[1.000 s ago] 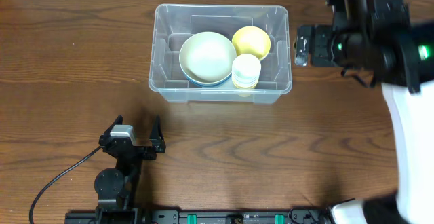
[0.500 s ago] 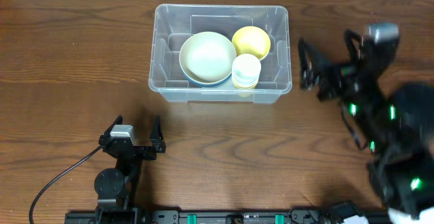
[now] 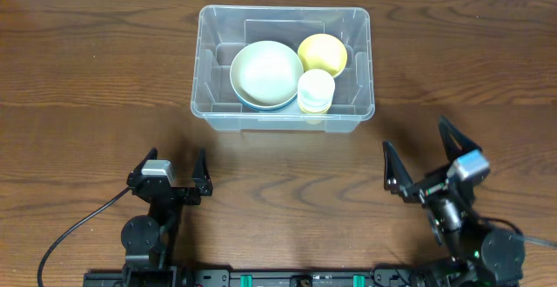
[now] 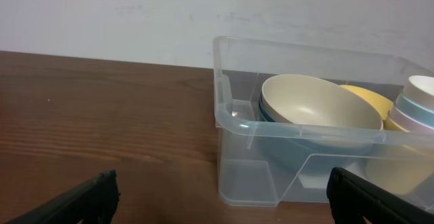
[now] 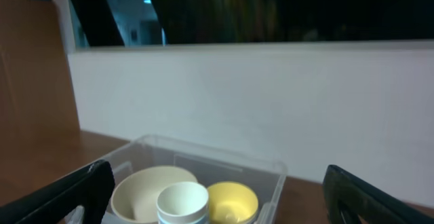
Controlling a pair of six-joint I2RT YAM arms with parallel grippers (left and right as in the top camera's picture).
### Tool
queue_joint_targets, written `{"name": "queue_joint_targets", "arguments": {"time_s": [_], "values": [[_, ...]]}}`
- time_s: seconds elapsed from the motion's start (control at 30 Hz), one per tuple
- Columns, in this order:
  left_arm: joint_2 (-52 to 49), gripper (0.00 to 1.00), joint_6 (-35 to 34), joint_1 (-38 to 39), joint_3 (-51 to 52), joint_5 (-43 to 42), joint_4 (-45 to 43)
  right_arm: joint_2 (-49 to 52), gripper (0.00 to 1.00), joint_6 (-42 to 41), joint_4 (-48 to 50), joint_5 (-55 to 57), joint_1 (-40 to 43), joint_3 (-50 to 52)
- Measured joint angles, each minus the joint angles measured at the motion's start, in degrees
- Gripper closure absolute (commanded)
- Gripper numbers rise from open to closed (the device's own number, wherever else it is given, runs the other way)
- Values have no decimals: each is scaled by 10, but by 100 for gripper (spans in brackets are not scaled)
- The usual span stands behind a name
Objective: Pack container
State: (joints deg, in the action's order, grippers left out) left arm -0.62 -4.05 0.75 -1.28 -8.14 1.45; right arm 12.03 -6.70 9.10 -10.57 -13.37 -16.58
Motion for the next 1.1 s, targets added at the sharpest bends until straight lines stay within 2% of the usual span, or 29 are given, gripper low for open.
{"name": "queue_joint_targets", "arguments": {"time_s": [0.23, 0.47, 0.67, 1.1], "values": [[0, 2, 0, 0, 0, 0, 0, -84, 1, 20, 25, -2, 27, 85], [0, 2, 0, 0, 0, 0, 0, -101, 1, 80, 25, -2, 65, 146], [0, 2, 0, 0, 0, 0, 0, -108, 1, 116, -10, 10, 90, 162], [0, 2, 0, 0, 0, 0, 0, -113, 1, 130, -123, 29, 112, 162]]}}
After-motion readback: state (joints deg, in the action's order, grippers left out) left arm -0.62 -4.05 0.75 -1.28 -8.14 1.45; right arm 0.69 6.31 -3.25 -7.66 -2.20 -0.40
